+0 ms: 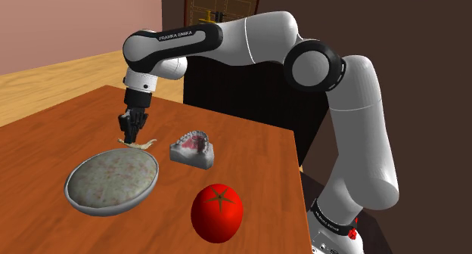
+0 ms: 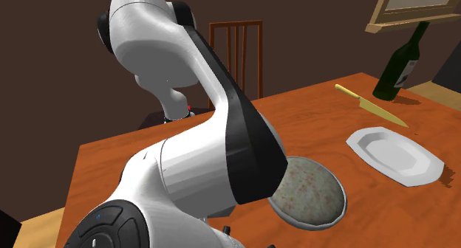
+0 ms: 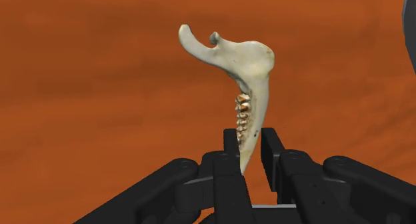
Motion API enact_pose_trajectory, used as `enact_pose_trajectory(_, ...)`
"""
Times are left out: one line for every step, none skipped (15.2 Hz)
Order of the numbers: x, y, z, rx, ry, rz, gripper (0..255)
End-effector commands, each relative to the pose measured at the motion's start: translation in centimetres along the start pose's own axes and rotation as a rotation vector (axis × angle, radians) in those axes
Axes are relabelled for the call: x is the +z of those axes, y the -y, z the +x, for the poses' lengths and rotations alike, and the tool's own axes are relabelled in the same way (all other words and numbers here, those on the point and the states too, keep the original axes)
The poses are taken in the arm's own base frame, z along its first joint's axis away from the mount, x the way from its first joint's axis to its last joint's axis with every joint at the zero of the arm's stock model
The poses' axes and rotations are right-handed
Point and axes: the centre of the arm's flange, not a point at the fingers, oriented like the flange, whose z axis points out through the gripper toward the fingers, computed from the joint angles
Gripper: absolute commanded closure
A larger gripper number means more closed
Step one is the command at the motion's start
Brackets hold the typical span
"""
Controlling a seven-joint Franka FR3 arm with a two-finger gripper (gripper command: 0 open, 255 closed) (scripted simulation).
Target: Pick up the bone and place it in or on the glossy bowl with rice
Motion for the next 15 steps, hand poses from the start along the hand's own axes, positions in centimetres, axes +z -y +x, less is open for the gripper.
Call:
enact_pose_trajectory(0.0,0.0,0.0,0.000,0.000,0.000,255)
enact_pose_trajectory(0.0,0.0,0.0,0.000,0.000,0.000,255)
enact_pose_trajectory(0.0,0.0,0.0,0.000,0.000,0.000,255)
enact_pose_trajectory(0.0,0.0,0.0,0.000,0.000,0.000,255)
enact_pose_trajectory(0.0,0.0,0.0,0.000,0.000,0.000,255)
enact_pose_trajectory(0.0,0.0,0.0,0.000,0.000,0.000,255)
enact_pose_trajectory(0.0,0.0,0.0,0.000,0.000,0.000,255)
enact_pose_trajectory(0.0,0.0,0.0,0.000,0.000,0.000,0)
enact_pose_trajectory(-0.7,2.4,-1.0,0.002,-0.010,-0.113,0)
enact_pose_trajectory(-1.1,4.8,-2.0,0.004,-0.020,-0.226,0)
enact_pose_trajectory(-1.3,7.2,-3.0,0.006,-0.030,-0.339,0)
enact_pose_trajectory(-1.3,7.9,-3.2,0.007,-0.032,-0.367,0)
enact_pose_trajectory(-0.8,7.7,-3.2,0.007,-0.032,-0.367,0)
enact_pose_trajectory(-0.3,7.5,-3.2,0.007,-0.032,-0.367,0)
enact_pose_trajectory(0.2,7.3,-3.2,0.007,-0.032,-0.367,0)
